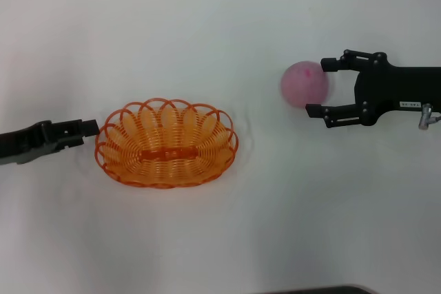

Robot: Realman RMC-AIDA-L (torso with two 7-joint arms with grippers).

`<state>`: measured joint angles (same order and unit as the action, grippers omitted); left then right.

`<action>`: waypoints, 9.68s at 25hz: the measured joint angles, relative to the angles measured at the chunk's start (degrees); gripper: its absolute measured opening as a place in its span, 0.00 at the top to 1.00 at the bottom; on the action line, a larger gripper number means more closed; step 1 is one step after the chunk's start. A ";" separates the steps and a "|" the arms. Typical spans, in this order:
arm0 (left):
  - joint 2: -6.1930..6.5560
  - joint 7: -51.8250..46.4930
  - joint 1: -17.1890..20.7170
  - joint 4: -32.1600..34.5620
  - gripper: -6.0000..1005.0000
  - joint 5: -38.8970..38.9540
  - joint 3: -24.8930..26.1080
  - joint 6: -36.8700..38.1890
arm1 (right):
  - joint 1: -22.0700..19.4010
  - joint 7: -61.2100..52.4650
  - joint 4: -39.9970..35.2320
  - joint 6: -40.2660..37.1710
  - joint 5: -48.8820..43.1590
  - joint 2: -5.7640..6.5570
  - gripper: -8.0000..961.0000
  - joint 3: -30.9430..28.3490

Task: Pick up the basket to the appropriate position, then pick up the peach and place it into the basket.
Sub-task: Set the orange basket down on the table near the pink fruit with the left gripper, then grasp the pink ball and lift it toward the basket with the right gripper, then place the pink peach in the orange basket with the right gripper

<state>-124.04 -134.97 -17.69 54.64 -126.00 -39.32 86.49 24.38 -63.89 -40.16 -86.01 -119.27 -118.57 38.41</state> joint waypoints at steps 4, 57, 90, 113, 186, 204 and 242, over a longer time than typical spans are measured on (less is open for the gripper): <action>0.25 2.52 -0.08 2.03 0.50 -0.11 1.17 1.47 | 0.06 0.00 0.00 0.11 0.00 -0.04 0.08 0.00; -0.59 71.31 5.85 -2.96 0.17 -4.34 8.21 16.32 | -0.14 -0.25 -0.16 -0.34 -0.04 -0.16 0.10 -0.43; -0.58 71.34 5.59 -1.64 0.14 -3.90 10.67 16.47 | 14.39 -51.04 -22.16 -9.74 -28.90 -0.85 0.10 3.70; -0.50 71.42 5.91 -2.05 0.14 -3.91 10.66 15.98 | 15.60 -57.60 -19.38 1.26 -31.07 -1.59 0.11 19.59; -0.36 71.12 5.82 -2.37 0.14 -4.34 11.35 16.07 | 17.79 -52.00 -20.11 -9.04 -17.35 -1.49 0.66 23.75; -0.37 70.98 6.00 -2.43 0.14 -4.31 11.90 16.55 | 20.89 -51.04 -13.78 -3.72 -10.64 -1.58 0.66 32.27; -0.21 71.15 6.26 -2.76 0.14 -3.90 14.40 18.89 | 11.70 -34.26 -11.46 -3.18 -1.31 -0.81 0.09 28.19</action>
<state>-124.25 -63.81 -11.42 51.88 -129.90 -24.92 105.38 36.08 -98.15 -51.63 -89.19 -120.58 -119.38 66.60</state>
